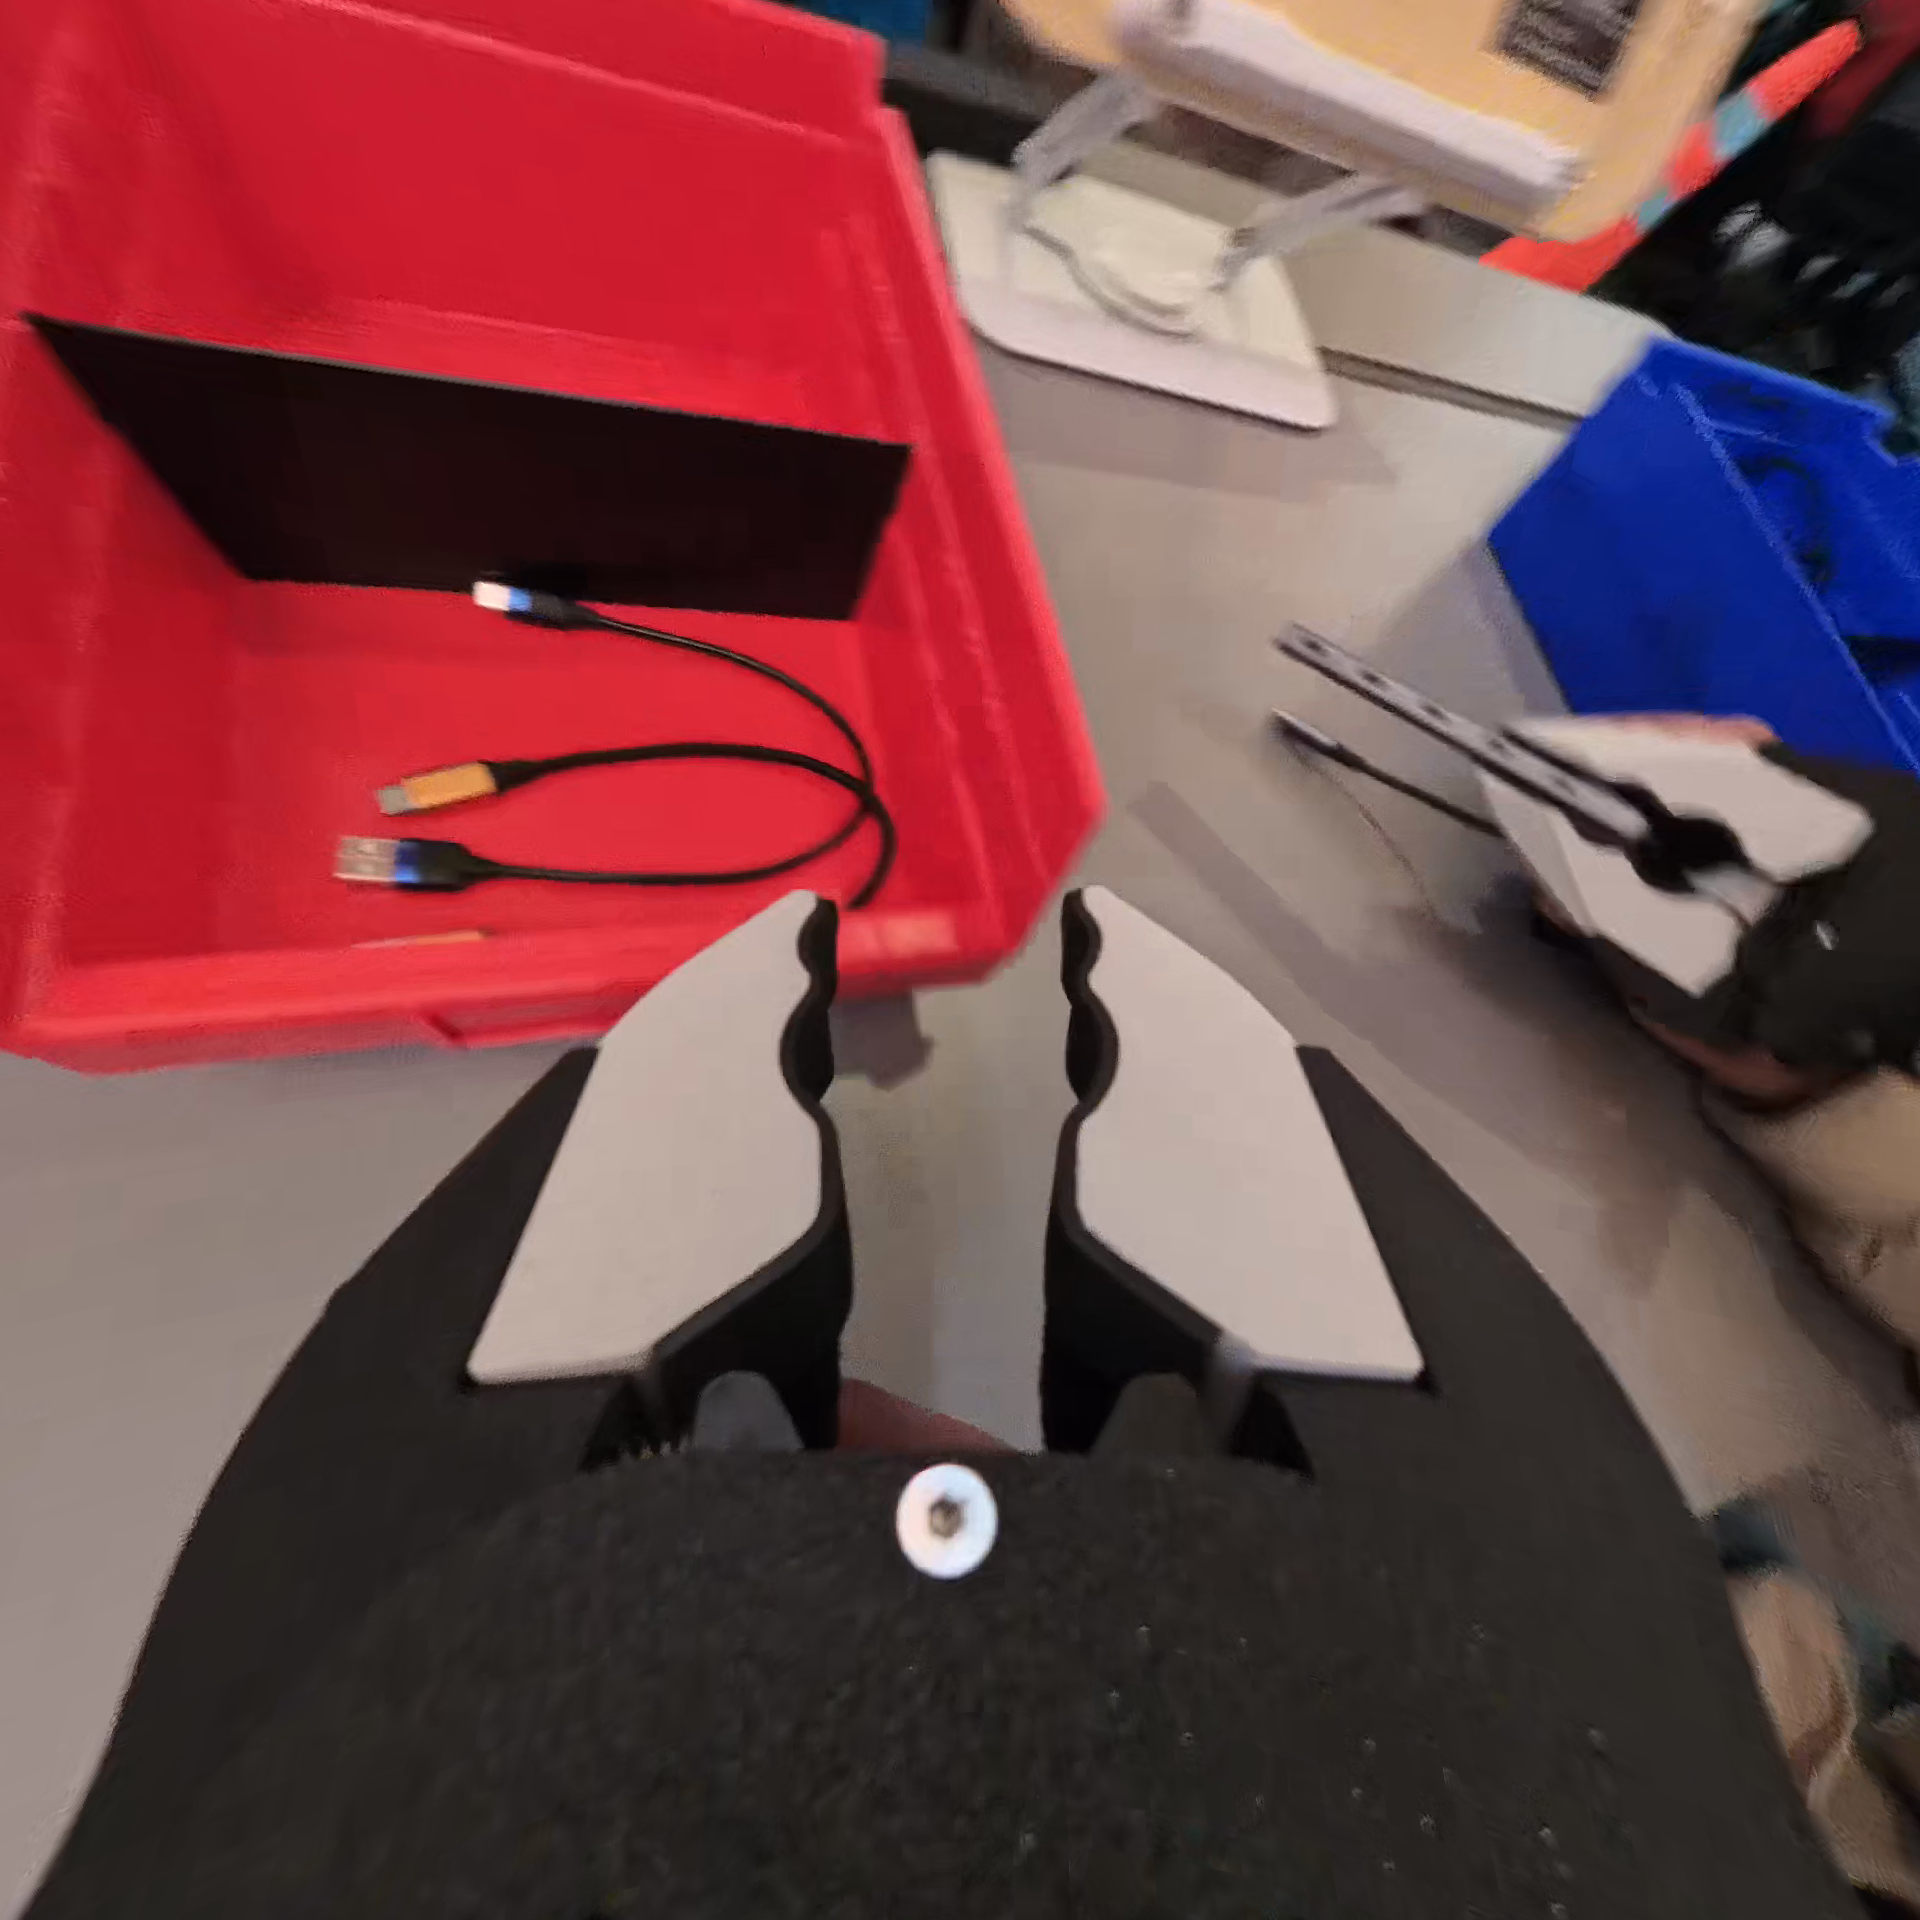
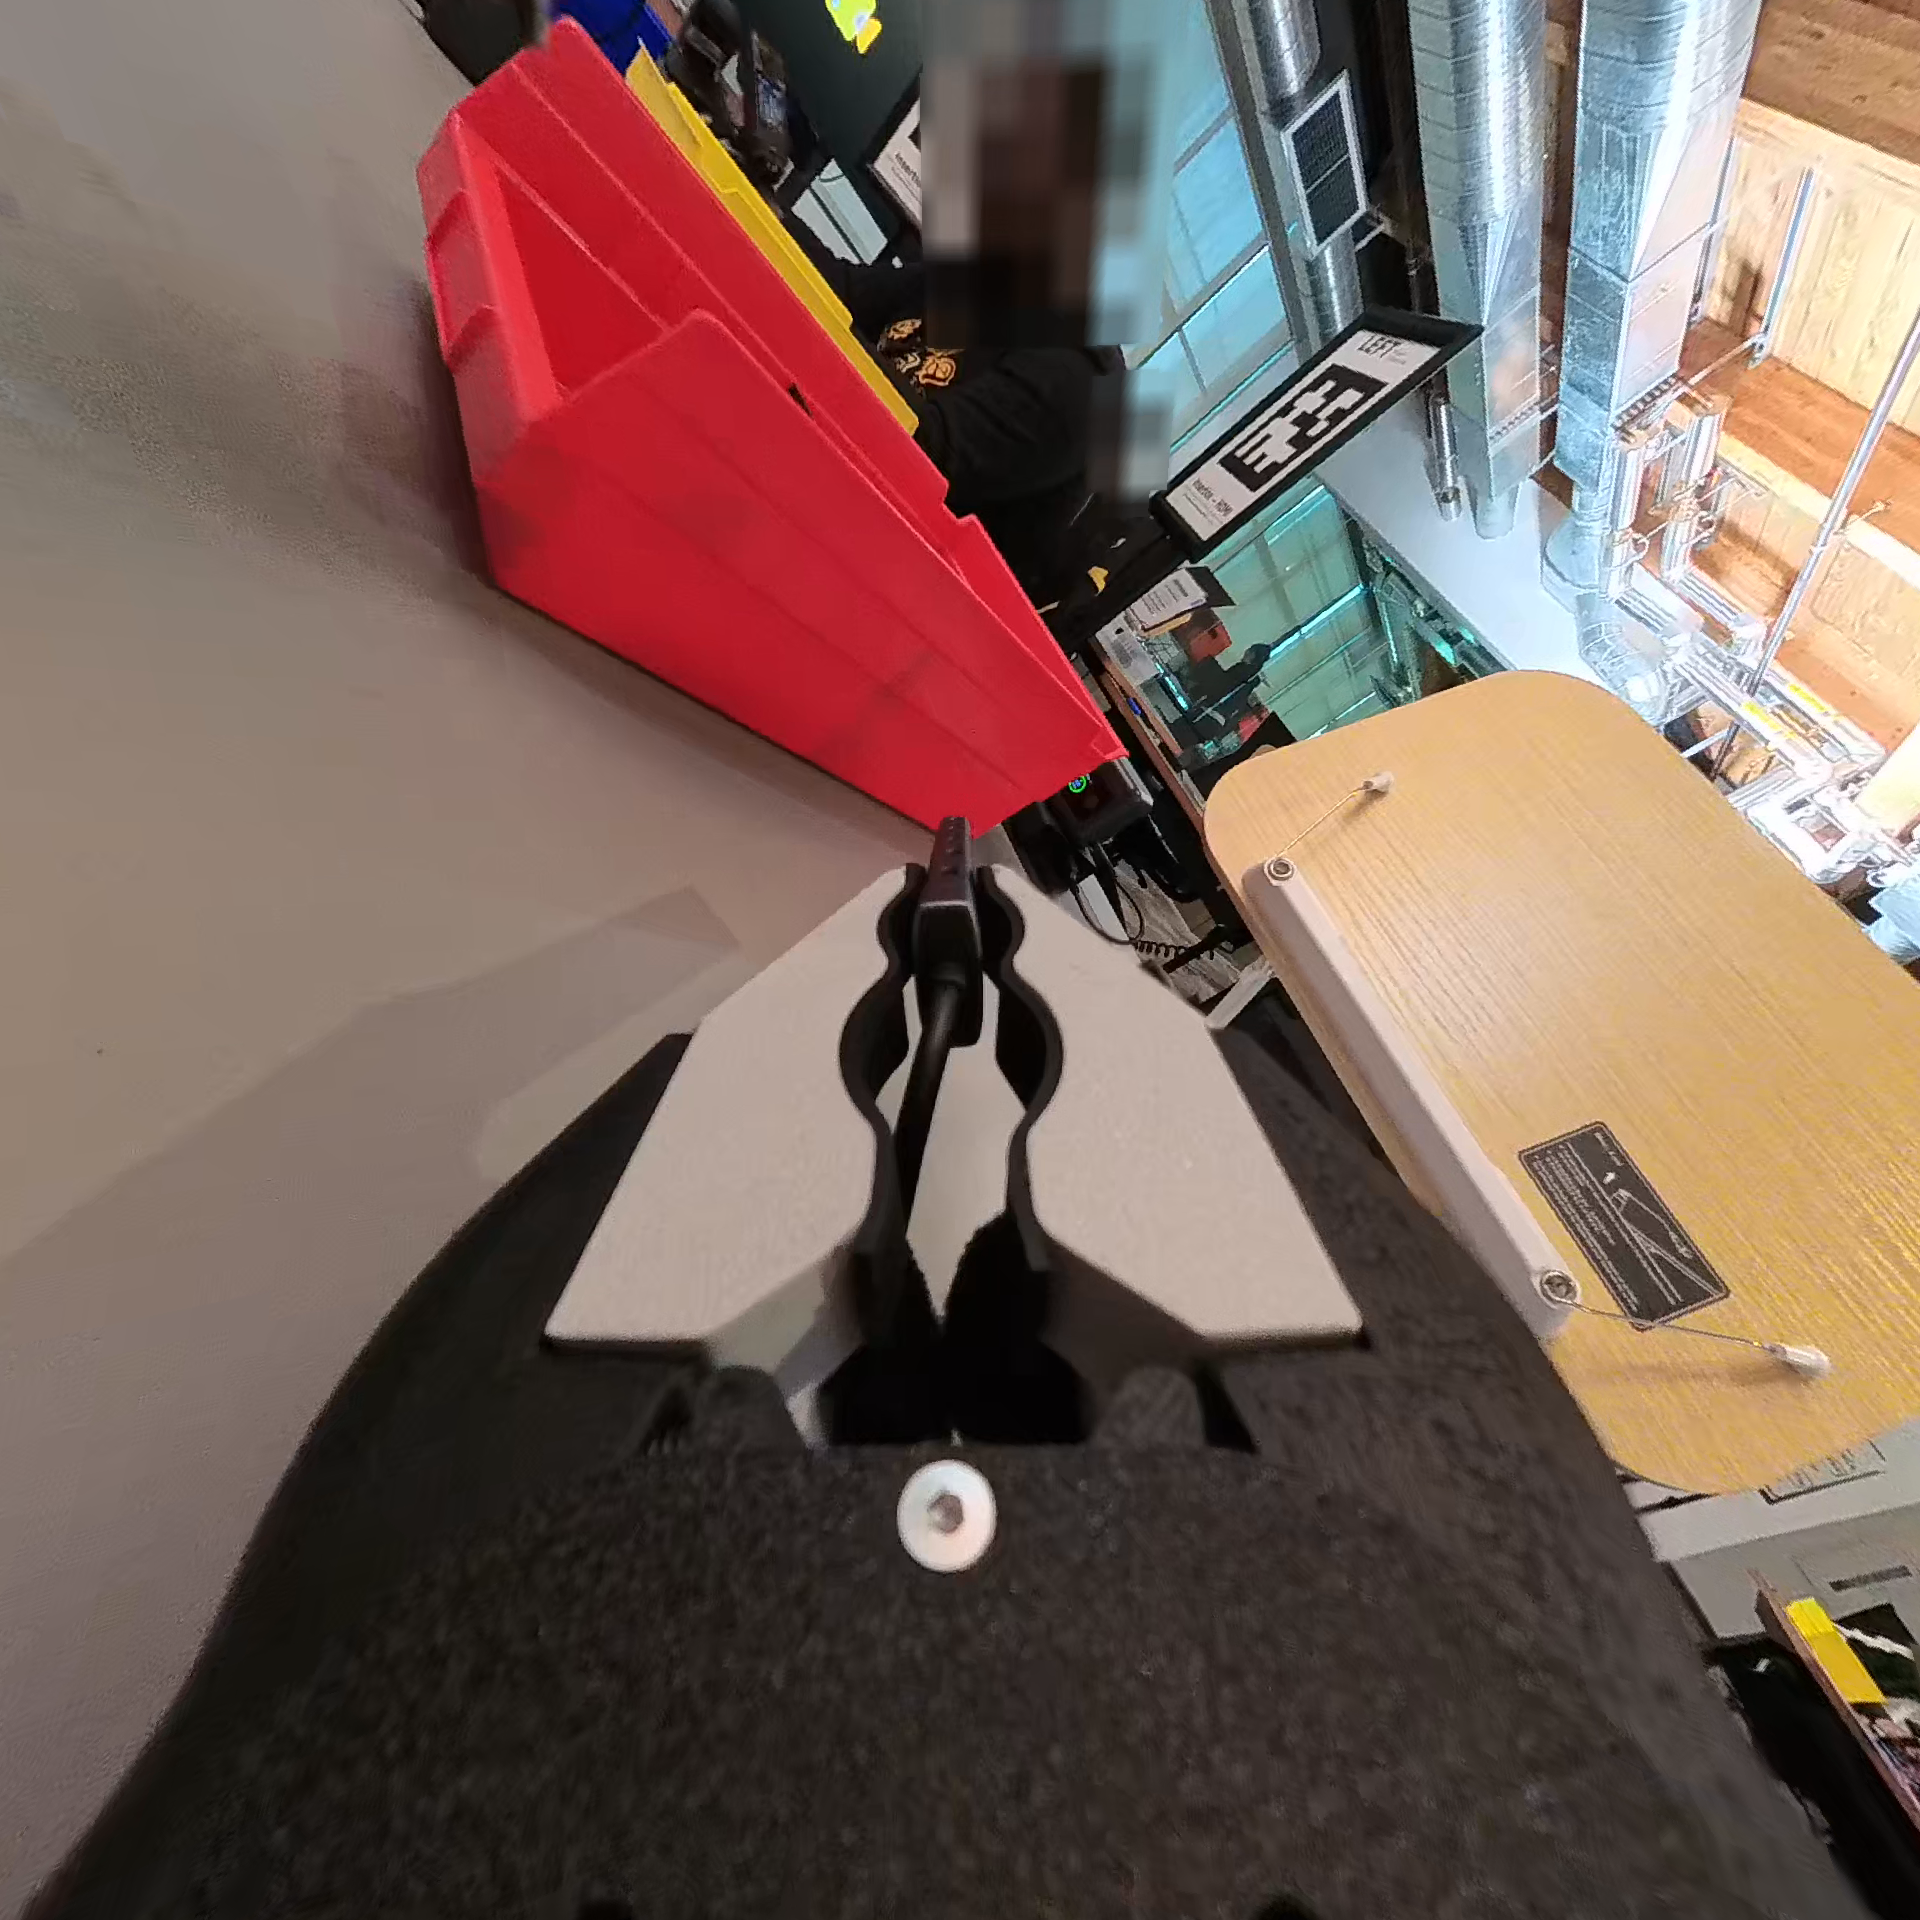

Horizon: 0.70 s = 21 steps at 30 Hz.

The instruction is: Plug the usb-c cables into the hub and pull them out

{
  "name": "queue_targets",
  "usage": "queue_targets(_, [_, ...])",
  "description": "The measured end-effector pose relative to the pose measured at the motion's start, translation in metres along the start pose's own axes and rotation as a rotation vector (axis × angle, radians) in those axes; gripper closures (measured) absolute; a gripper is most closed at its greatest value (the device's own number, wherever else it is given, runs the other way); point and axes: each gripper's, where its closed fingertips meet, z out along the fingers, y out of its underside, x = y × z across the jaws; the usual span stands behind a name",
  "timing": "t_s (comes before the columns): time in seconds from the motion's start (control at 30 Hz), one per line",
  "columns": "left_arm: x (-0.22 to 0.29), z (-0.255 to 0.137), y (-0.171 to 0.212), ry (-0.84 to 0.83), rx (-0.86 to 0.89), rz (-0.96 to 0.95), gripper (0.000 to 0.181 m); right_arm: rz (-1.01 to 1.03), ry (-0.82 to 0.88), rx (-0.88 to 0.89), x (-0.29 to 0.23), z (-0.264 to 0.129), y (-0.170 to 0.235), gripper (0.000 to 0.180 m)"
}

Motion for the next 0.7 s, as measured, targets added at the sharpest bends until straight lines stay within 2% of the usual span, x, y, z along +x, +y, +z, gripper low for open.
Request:
queue_targets(0.17, [-0.055,0.061,-0.035,-0.085,-0.191,-0.224,0.145,0.025,-0.007,-0.023,0.002,0.001,0.006,0.17])
queue_targets(0.33, [-0.09,0.119,-0.023,-0.192,-0.426,-0.398,0.147,0.041,-0.017,-0.03,0.002,0.001,0.008,0.17])
queue_targets(0.7, [-0.11,0.159,-0.014,-0.438,-0.537,-0.408,0.156,0.133,-0.047,-0.015,0.004,-0.003,0.008,0.17])
